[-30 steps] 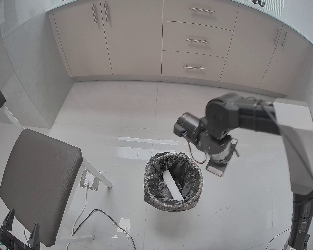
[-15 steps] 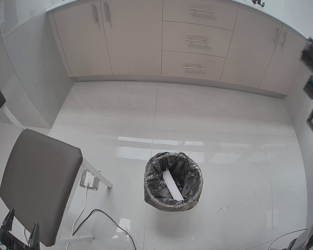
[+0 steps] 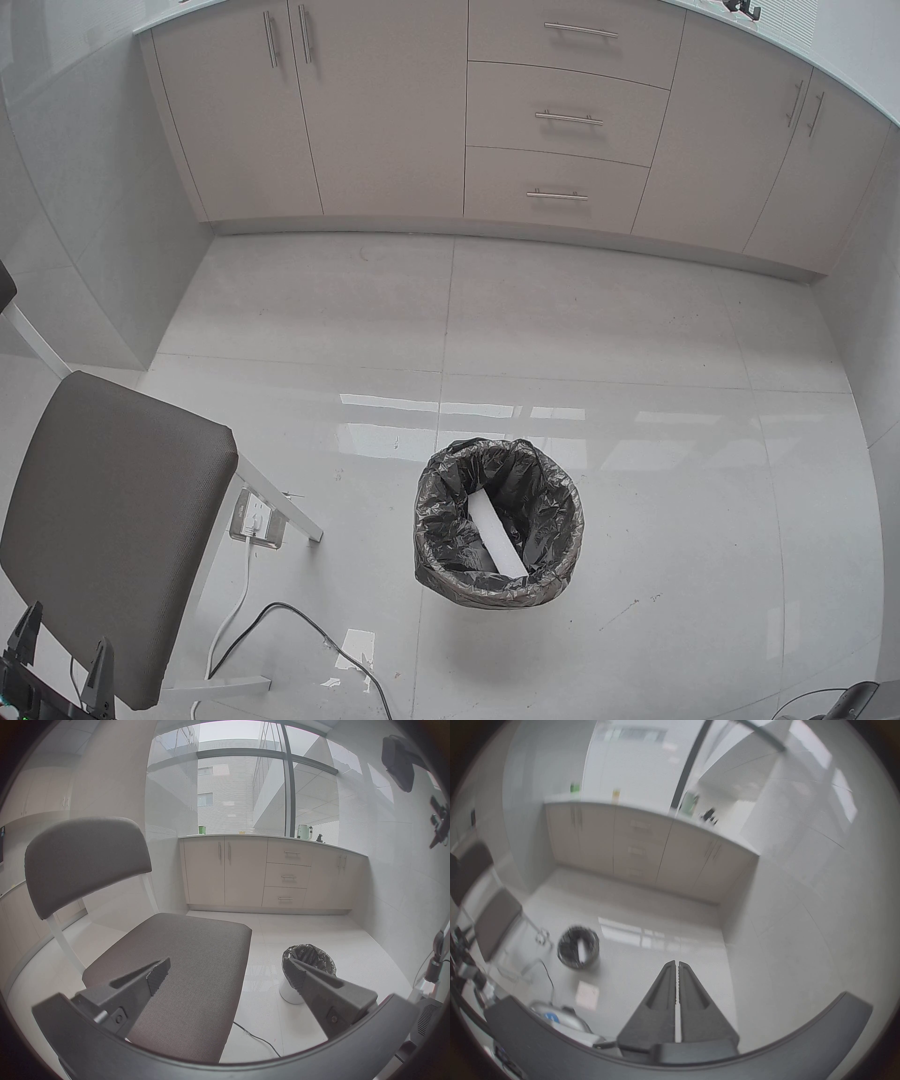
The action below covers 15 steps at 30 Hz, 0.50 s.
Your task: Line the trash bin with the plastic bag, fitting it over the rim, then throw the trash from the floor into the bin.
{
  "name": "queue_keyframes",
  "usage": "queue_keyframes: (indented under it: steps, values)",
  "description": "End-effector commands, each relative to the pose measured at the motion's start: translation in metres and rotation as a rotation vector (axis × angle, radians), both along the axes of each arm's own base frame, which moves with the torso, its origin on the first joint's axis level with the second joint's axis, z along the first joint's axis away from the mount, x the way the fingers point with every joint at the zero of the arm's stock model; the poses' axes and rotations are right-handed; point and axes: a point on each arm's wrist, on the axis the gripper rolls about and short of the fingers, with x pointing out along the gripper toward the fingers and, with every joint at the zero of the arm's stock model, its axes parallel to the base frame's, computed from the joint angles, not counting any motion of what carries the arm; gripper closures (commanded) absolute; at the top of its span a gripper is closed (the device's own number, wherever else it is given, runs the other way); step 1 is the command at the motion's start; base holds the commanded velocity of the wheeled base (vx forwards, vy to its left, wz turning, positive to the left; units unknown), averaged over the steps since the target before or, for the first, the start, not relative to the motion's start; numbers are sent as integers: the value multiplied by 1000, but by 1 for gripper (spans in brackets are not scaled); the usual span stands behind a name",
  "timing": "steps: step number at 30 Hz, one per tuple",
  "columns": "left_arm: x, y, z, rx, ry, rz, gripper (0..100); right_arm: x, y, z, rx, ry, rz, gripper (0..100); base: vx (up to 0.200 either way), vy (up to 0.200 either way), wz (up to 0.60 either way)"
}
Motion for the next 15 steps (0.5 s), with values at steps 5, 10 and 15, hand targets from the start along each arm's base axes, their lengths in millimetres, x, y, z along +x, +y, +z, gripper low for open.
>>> queue_keyframes:
  steps: [5,10,15]
  values:
    - [0,0,-3,-1,-4,0,0,-172,63,-128,-7,-766,-27,100,0,0,0]
    - [0,0,-3,-1,-4,0,0,-153,39,-138,89,-689,145,100,0,0,0]
    - [0,0,-3,-1,-4,0,0,-118,40,-156,138,-533,184,100,0,0,0]
